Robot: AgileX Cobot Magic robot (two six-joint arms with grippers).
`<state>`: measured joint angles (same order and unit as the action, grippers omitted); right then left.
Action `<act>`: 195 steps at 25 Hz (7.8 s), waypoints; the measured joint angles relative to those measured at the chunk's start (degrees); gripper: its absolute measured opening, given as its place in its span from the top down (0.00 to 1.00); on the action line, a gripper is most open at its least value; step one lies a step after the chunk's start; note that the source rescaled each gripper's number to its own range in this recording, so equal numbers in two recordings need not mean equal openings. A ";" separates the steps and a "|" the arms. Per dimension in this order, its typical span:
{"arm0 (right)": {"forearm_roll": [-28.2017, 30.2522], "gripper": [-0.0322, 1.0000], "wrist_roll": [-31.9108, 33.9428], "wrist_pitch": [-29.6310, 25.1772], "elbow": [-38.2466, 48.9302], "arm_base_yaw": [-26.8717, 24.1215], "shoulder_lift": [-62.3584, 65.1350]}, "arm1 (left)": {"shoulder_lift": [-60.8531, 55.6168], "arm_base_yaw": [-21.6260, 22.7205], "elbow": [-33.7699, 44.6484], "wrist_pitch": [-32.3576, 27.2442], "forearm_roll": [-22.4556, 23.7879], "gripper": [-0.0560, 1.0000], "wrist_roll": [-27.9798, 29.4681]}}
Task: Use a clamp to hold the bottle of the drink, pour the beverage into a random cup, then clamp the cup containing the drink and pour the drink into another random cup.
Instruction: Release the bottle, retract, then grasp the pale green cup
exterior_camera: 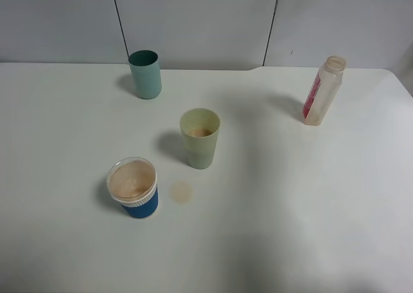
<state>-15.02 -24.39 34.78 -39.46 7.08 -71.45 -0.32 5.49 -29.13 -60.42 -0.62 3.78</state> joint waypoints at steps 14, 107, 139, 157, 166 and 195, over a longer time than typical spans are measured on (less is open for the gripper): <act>1.77 0.00 9.31 -21.72 0.00 0.00 8.33 | 0.00 0.00 0.00 0.00 0.00 0.04 0.00; 19.01 0.00 23.71 -95.94 11.39 0.00 71.64 | 0.00 0.00 0.00 0.00 0.00 0.04 0.00; 19.01 0.00 23.71 -95.89 11.39 -10.88 71.64 | 0.00 0.00 0.00 0.00 0.00 0.04 0.00; 19.01 0.00 23.73 -95.89 11.39 -10.88 71.64 | 0.00 0.00 0.00 0.07 -0.46 0.04 0.00; 19.01 0.00 23.73 -95.89 11.39 -10.88 71.64 | 4.60 0.00 -1.01 13.23 -9.19 0.04 -2.09; 19.01 0.00 23.78 -95.89 11.39 -10.88 71.64 | 27.10 0.00 -4.70 12.53 -48.75 0.07 -40.72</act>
<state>3.99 -0.62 -61.12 -28.07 -3.80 0.19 26.78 5.49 -33.83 -47.89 -49.36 -36.94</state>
